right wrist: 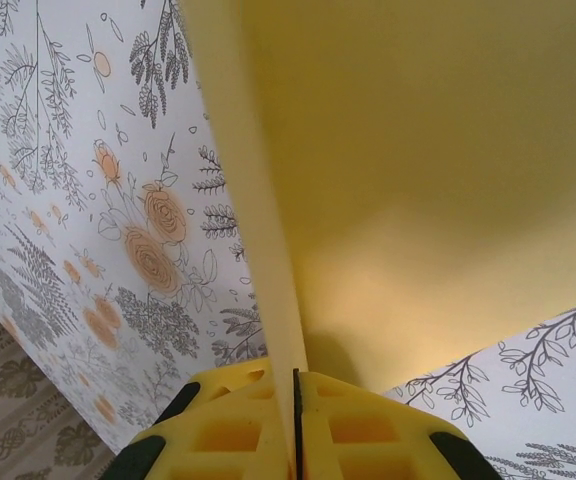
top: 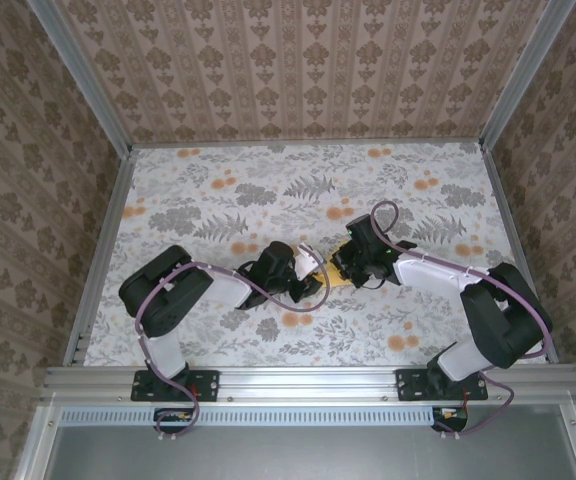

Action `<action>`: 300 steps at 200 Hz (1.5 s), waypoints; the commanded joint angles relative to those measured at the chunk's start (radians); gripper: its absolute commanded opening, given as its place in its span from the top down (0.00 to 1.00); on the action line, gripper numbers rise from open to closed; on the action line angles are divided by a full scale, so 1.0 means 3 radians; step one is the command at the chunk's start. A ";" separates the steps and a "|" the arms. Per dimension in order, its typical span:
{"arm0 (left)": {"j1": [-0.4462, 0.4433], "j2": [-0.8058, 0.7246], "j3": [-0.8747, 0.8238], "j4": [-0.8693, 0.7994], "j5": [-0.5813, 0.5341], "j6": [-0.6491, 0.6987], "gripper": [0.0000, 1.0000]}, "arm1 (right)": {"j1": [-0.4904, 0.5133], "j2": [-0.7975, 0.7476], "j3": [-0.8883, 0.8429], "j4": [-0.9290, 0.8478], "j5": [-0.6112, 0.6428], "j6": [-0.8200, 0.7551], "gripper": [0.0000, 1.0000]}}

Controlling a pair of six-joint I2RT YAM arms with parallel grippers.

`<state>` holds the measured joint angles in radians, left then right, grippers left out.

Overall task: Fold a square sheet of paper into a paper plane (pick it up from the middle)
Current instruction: Fourth fold the wing at the center of the table.

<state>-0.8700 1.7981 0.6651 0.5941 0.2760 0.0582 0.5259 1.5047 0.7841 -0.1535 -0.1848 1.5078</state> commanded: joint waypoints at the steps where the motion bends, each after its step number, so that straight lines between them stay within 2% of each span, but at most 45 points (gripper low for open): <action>1: -0.0019 0.0025 -0.0007 0.0116 0.0018 0.0055 0.74 | -0.0029 -0.0039 0.0023 0.0040 -0.0110 0.0082 0.89; 20: -0.0020 0.0044 0.0007 0.0091 0.0008 0.0040 0.82 | -0.0096 -0.0057 0.0034 0.0059 -0.0176 -0.0089 0.83; 50: -0.0020 0.0031 0.0012 0.0020 0.0023 -0.0095 0.87 | -0.0259 -0.0247 0.0087 -0.0017 -0.0200 -0.0798 0.54; 70: -0.0010 -0.0006 0.0047 -0.0128 0.0014 -0.0276 0.89 | -0.0339 -0.0356 0.0088 -0.0050 -0.0309 -0.1309 0.48; 111: 0.0000 -0.0050 0.0159 -0.0462 0.0102 -0.0630 0.91 | -0.0374 -0.0593 -0.0158 -0.0022 -0.0525 -0.1946 0.47; 150: 0.0045 -0.0064 0.0294 -0.0700 0.0263 -0.0910 0.92 | -0.0368 -0.0606 -0.0395 0.0158 -0.0664 -0.1968 0.51; 189: 0.0073 -0.0052 0.0401 -0.0841 0.0409 -0.1205 0.93 | -0.0368 -0.0404 -0.0376 0.0229 -0.0683 -0.1959 0.54; 230: 0.0100 -0.0017 0.0422 -0.0876 0.0474 -0.1312 0.92 | -0.0352 -0.0056 -0.0254 0.0347 -0.0713 -0.1952 0.54; 300: 0.0111 0.0050 0.0454 -0.0873 0.0593 -0.1340 0.91 | -0.0337 0.0235 -0.0085 0.0365 -0.0673 -0.1994 0.54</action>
<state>-0.8436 1.7985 0.7776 0.3424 0.4160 -0.3225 0.4179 1.5421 0.7273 -0.0505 -0.3786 0.9333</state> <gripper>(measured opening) 0.086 0.458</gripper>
